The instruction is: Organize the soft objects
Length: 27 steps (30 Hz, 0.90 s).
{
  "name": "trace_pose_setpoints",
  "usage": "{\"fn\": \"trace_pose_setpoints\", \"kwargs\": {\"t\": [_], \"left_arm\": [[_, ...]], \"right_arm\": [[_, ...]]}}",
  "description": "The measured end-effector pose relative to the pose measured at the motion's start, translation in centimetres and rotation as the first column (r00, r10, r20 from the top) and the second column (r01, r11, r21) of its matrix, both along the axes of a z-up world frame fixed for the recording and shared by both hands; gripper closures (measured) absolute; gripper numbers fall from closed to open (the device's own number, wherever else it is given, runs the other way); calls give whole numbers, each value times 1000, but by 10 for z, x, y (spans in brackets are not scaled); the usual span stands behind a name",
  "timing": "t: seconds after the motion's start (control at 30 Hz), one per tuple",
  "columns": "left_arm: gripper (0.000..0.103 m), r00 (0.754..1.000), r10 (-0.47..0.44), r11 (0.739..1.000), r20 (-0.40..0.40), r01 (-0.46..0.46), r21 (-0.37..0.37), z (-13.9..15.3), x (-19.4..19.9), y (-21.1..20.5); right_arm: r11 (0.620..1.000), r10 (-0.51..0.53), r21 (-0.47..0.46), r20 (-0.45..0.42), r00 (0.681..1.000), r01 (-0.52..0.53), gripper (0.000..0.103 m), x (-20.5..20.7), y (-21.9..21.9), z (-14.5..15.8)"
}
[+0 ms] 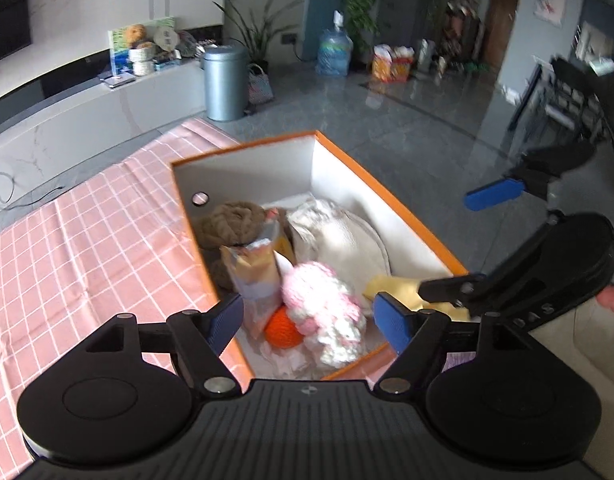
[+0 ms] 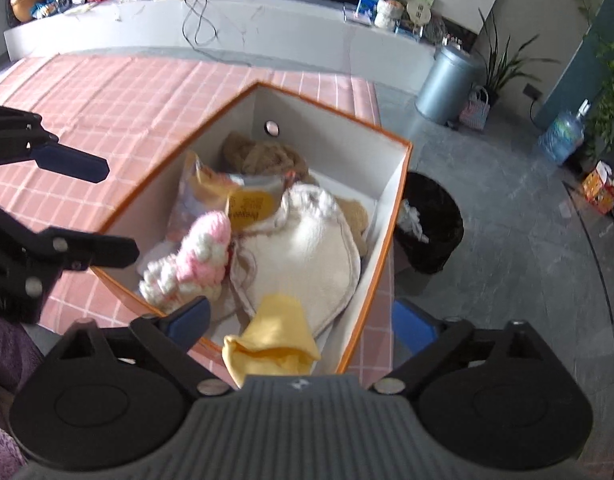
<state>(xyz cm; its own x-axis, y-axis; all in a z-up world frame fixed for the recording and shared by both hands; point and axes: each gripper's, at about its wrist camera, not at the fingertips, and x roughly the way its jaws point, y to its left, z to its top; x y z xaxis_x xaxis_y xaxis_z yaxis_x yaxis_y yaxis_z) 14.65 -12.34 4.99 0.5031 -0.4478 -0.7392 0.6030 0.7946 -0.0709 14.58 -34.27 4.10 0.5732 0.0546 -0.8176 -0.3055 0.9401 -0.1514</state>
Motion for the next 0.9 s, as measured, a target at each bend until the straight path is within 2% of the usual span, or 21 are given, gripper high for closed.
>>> {"fn": "trace_pose_setpoints", "kwargs": {"t": [0.1,0.2,0.3,0.33,0.43,0.5,0.53,0.67,0.77,0.9], "left_arm": [[16,999,42,997,8,-41,-70,9,2,15],[16,991,126,974,54,-113,-196,19,-1,32],[16,966,204,941,156,-150,-304,27,-11,44],[16,949,235,932,208,-159,-325,30,-17,46],[15,887,296,931,354,-185,-314,31,-32,44],[14,848,331,930,413,-218,-296,30,-40,40],[13,837,339,928,429,-224,-297,29,-44,39],[10,816,341,924,466,-200,-325,13,-57,38],[10,810,348,927,473,-221,-303,-1,-64,35],[9,824,313,935,472,-182,-303,-14,-74,43]], "right_arm": [[1000,-14,0,84,996,14,6,-8,5,14],[999,-50,6,207,977,50,6,-22,10,26],[998,-69,23,331,941,65,5,-40,15,35],[997,-83,35,377,923,75,5,-47,16,37],[986,-164,115,490,856,123,3,-67,17,36],[972,-227,179,517,825,155,3,-77,16,30],[964,-253,207,521,815,167,3,-80,17,26],[945,-313,261,537,783,199,3,-92,27,5],[953,-290,239,548,784,186,3,-102,39,-16],[941,-326,263,518,791,216,3,-115,48,-38]]}}
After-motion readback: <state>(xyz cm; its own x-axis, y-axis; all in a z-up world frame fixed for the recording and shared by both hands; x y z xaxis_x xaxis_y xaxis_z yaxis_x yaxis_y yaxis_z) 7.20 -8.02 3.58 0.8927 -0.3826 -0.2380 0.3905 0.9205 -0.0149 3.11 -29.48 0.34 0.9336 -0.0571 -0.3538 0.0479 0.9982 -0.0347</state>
